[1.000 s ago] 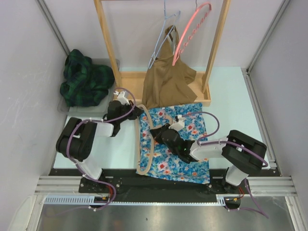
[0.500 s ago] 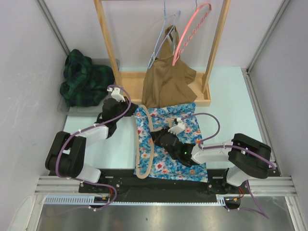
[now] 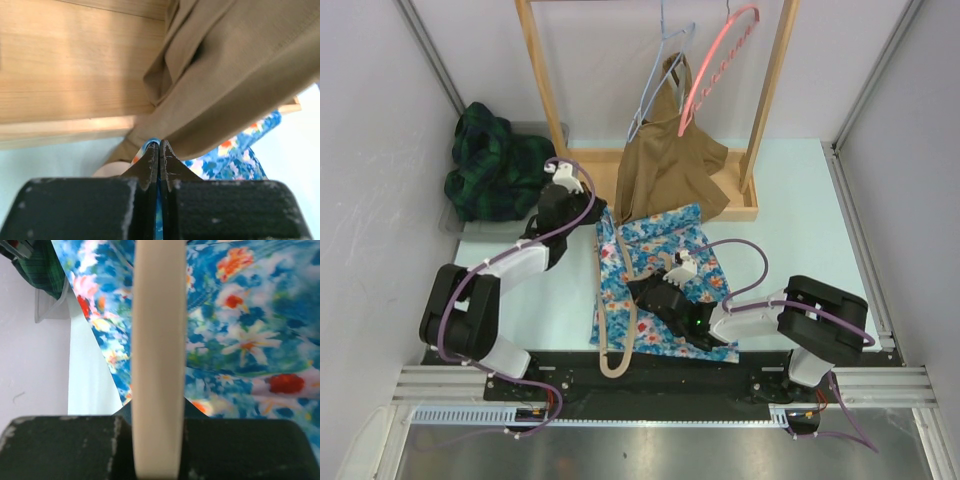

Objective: Place the skirt on the hanger
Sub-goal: Place skirt on hanger

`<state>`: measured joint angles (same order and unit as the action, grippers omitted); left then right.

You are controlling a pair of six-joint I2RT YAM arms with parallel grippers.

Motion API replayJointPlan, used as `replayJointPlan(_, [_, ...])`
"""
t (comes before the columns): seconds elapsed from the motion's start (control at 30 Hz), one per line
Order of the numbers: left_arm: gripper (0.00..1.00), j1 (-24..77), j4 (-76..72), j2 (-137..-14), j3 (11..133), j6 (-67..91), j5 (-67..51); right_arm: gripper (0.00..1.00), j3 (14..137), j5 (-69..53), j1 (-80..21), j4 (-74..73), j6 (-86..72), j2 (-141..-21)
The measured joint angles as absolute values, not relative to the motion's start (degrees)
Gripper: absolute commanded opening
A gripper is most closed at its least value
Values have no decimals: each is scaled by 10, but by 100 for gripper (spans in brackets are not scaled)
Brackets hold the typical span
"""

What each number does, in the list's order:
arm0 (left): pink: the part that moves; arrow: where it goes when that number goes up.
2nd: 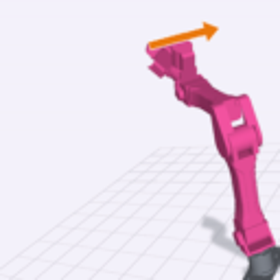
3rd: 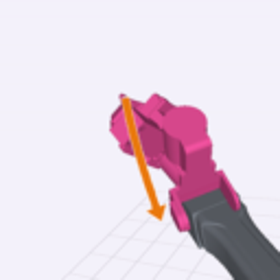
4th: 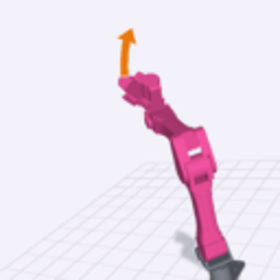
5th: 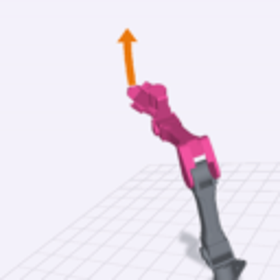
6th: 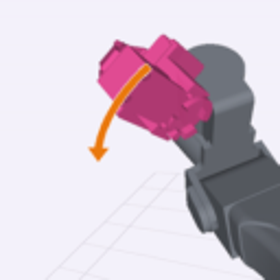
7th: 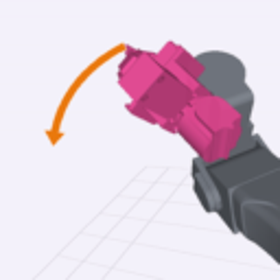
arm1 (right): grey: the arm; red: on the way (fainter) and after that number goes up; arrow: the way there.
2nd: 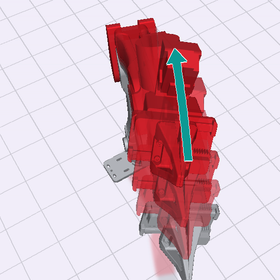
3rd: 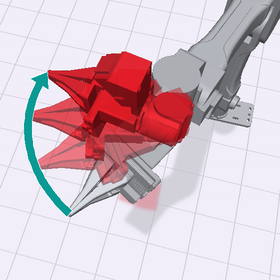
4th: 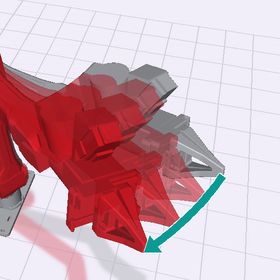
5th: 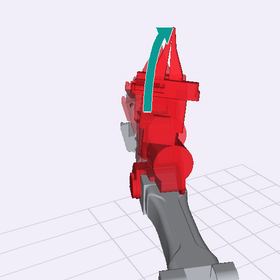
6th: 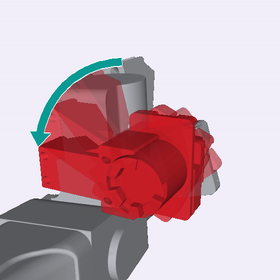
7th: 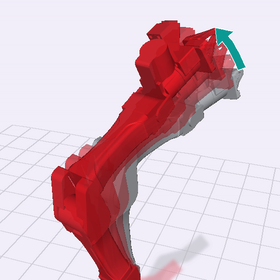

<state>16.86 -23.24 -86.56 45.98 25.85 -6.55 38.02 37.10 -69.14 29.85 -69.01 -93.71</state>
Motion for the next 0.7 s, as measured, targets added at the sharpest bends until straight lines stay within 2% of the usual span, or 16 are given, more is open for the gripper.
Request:
replayJointPlan(0.33, [1,170,-182,-921,537,238,-20,0,383,377,-692,272,-696,-939])
replayJointPlan(0.43, [9,170,-169,-936,549,229,-2,0,384,377,-692,271,-689,-939])
replayJointPlan(0.5, [21,170,-156,-938,549,228,17,0,384,375,-691,270,-684,-939])
replayJointPlan(0.53, [35,170,-152,-939,549,228,23,0,384,374,-691,269,-683,-939])
replayJointPlan(0.57, [62,170,-149,-940,549,225,30,0,385,372,-691,269,-682,-940])
replayJointPlan(0.63, [77,170,-137,-941,549,221,39,0,387,370,-691,269,-681,-943])
replayJointPlan(0.67, [92,170,-130,-941,549,223,42,0,387,368,-691,269,-680,-944])
replayJointPlan(0.7, [96,170,-121,-941,549,224,45,0,387,366,-690,269,-679,-945])
